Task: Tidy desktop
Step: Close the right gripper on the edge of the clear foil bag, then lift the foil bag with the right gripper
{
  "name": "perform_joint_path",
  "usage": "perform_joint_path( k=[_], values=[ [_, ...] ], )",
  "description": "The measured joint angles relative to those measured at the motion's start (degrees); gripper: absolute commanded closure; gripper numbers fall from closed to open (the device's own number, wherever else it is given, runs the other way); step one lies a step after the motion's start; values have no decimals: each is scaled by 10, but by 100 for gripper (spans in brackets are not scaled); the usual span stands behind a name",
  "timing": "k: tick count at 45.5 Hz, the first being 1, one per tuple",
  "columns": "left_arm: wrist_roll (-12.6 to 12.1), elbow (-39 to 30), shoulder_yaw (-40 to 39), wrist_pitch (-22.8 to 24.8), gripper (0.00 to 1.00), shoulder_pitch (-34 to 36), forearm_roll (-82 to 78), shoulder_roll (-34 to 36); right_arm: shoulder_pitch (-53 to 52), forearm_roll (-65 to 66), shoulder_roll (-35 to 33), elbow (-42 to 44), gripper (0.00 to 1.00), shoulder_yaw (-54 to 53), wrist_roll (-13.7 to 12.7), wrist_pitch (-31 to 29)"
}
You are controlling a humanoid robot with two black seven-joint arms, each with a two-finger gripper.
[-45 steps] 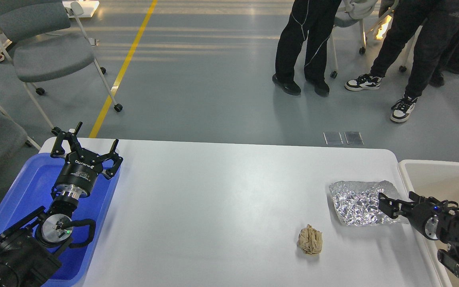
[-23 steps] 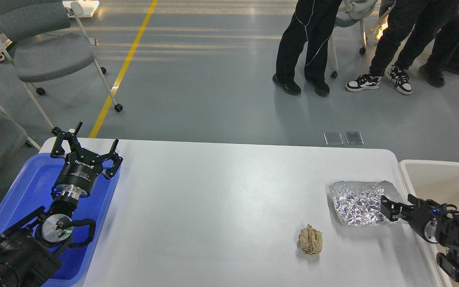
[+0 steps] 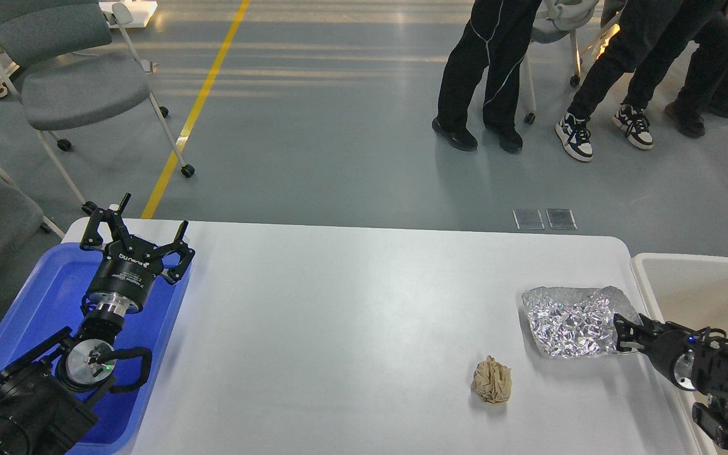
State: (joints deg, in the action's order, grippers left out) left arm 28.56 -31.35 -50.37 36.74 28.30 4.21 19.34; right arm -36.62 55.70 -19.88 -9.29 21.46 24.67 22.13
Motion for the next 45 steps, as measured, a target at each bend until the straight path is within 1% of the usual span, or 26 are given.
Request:
perform_joint_path(
  k=[2,4,5,32,40,45],
  values=[
    [0,0,0,0,0,0,0,0,0,-1,0,0,85,1,0,-1],
    [0,0,0,0,0,0,0,0,1,-1,0,0,94,3,0,-2],
    [0,0,0,0,0,0,0,0,1,-2,0,0,100,5,0,-3],
    [0,0,0,0,0,0,0,0,-8,-39,-1,-4,100,25,2,-33],
    [0,0,0,0,0,0,0,0,-19,-54,-1,-8,100,24,20,-46],
    [0,0,0,0,0,0,0,0,-28,-65,-4,-9,100,22,39,-58]
  ],
)
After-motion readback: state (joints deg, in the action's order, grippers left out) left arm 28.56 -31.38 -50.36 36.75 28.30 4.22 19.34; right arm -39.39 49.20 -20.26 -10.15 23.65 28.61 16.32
